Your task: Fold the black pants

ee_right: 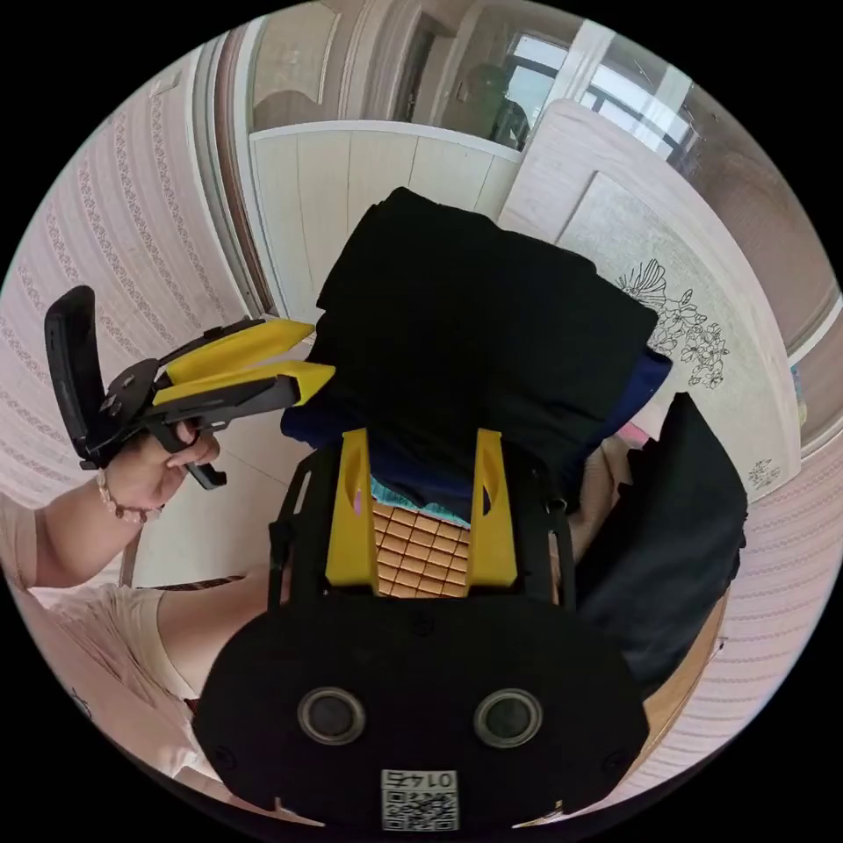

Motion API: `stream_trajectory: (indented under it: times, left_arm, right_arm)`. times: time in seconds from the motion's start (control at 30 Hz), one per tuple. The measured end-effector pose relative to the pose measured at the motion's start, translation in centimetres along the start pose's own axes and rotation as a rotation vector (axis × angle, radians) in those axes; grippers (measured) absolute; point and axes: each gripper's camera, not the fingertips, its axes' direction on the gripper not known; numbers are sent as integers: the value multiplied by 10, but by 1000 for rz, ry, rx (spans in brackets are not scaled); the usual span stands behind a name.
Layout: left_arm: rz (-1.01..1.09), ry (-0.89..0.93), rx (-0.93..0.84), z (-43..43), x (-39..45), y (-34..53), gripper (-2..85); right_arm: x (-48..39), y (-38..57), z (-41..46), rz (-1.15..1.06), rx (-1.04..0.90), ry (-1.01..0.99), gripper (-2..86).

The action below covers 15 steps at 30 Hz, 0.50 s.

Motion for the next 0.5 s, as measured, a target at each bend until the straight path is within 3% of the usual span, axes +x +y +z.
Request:
stream_trajectory:
  times: [0.07, 0.2, 0.37, 0.5]
  left_arm:
    - [-25, 87, -92, 4, -5, -3, 69]
    - [38, 131, -13, -22, 3, 0, 34]
    - [67, 296, 179, -71, 38, -18, 16]
    - [205, 447, 203, -96, 111, -50, 8]
  right_arm:
    - [9, 1, 8, 71, -65, -20, 111]
    - [21, 25, -17, 131, 31, -91, 37]
    - [42, 81, -103, 244, 296, -197, 18]
    - [43, 144, -165, 371, 584, -333, 14]
